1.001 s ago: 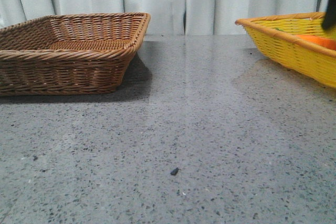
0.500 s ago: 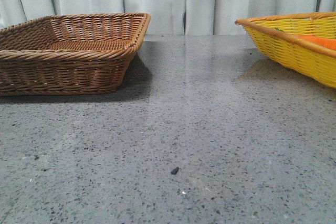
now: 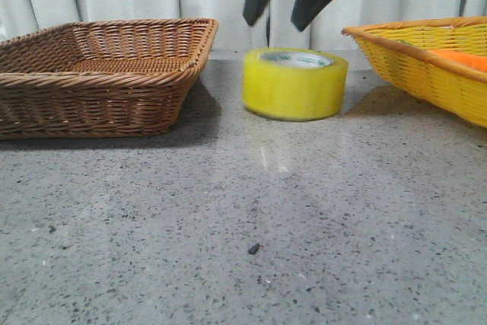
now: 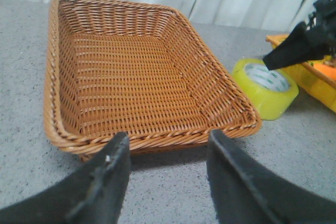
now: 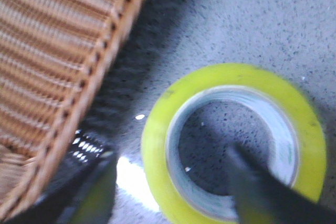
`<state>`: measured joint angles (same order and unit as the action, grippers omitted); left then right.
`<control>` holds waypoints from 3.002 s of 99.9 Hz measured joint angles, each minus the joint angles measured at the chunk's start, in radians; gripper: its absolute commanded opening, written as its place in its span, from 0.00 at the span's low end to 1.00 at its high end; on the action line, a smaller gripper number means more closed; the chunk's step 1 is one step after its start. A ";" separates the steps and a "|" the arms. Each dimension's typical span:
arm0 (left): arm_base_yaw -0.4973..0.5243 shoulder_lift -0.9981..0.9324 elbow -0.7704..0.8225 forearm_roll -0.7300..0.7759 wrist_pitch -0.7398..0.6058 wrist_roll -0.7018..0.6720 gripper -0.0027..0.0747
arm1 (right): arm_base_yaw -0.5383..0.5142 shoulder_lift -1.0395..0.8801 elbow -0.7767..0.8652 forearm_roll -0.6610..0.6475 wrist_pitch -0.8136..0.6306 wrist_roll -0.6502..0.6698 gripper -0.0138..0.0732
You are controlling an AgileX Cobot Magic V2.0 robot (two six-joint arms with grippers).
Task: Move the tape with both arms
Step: 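Carry the tape roll with the right gripper and set it on the table between baskets, then lower the left gripper onto the tape roll and grasp its rim, then lift the tape roll with the left gripper and lower it into the brown basket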
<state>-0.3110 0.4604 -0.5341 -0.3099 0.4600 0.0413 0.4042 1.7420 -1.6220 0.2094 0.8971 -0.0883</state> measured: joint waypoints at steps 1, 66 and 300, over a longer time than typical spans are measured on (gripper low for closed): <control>0.000 0.008 -0.011 -0.002 0.003 0.010 0.44 | 0.000 -0.004 0.000 0.002 0.002 0.000 0.68; -0.361 0.830 -0.708 -0.196 0.090 0.283 0.44 | 0.000 -0.938 0.121 -0.131 0.081 0.009 0.07; -0.079 1.208 -1.232 0.138 0.321 0.282 0.01 | 0.000 -1.220 0.320 -0.287 0.095 0.142 0.07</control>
<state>-0.3905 1.6687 -1.7658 -0.1719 0.7806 0.3230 0.4042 0.5220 -1.3017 -0.0775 0.9920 0.0537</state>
